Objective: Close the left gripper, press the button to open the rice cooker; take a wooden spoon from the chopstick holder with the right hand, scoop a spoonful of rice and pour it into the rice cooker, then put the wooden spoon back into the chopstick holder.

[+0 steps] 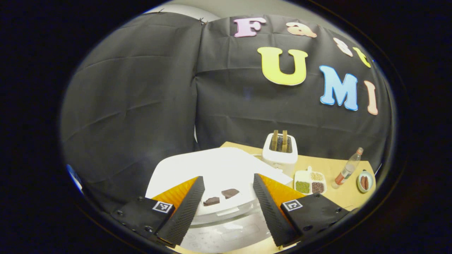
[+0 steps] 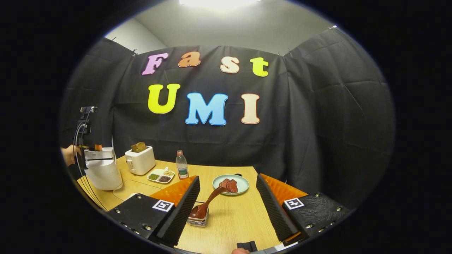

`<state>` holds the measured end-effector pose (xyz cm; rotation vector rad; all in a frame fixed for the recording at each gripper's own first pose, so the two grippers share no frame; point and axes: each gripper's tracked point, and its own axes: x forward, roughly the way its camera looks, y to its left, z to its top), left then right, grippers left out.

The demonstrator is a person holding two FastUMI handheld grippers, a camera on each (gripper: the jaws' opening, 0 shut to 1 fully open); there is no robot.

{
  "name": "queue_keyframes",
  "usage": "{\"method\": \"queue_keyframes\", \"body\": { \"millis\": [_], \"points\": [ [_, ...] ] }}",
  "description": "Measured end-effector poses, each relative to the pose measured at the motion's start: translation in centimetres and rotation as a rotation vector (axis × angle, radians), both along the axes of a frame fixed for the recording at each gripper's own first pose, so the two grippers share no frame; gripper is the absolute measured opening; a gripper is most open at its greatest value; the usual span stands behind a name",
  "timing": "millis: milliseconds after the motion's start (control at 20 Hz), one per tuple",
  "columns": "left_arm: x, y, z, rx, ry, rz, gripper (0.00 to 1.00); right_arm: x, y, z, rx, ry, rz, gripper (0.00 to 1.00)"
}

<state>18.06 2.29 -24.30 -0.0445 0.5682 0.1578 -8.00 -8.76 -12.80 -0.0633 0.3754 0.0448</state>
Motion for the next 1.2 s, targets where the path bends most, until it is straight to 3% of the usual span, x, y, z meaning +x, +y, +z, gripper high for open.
{"method": "queue_keyframes", "body": {
  "millis": [300, 400, 450, 550, 750, 900, 1200],
  "points": [
    [-0.3, -0.5, -2.3, 0.023, 0.061, -0.016, 0.94, -0.4, 0.3, -0.7, 0.008, 0.017, 0.002, 0.98],
    [-0.3, -0.7, -2.8, 0.028, 0.081, -0.025, 0.98, -0.4, 0.4, -0.7, 0.009, 0.019, 0.001, 0.98],
    [-0.5, -0.8, -3.2, 0.026, 0.108, -0.034, 0.94, -0.5, 0.4, -0.9, 0.009, 0.02, 0.0, 0.98],
    [-0.5, -0.9, -3.3, 0.023, 0.115, -0.04, 0.98, -0.5, 0.6, -1.0, 0.012, 0.021, -0.001, 0.98],
    [-0.6, -1.0, -2.9, 0.001, 0.089, -0.032, 0.97, -0.3, 1.9, -0.6, 0.032, 0.009, 0.013, 0.98],
    [-0.7, -1.9, -2.0, -0.018, 0.071, -0.089, 0.98, 0.5, 3.1, 0.8, 0.028, -0.021, 0.036, 0.98],
    [-2.0, -3.5, 10.2, -0.04, -0.245, -0.182, 0.98, 2.4, 6.5, 3.6, 0.044, -0.084, 0.091, 0.98]
  ]
}}
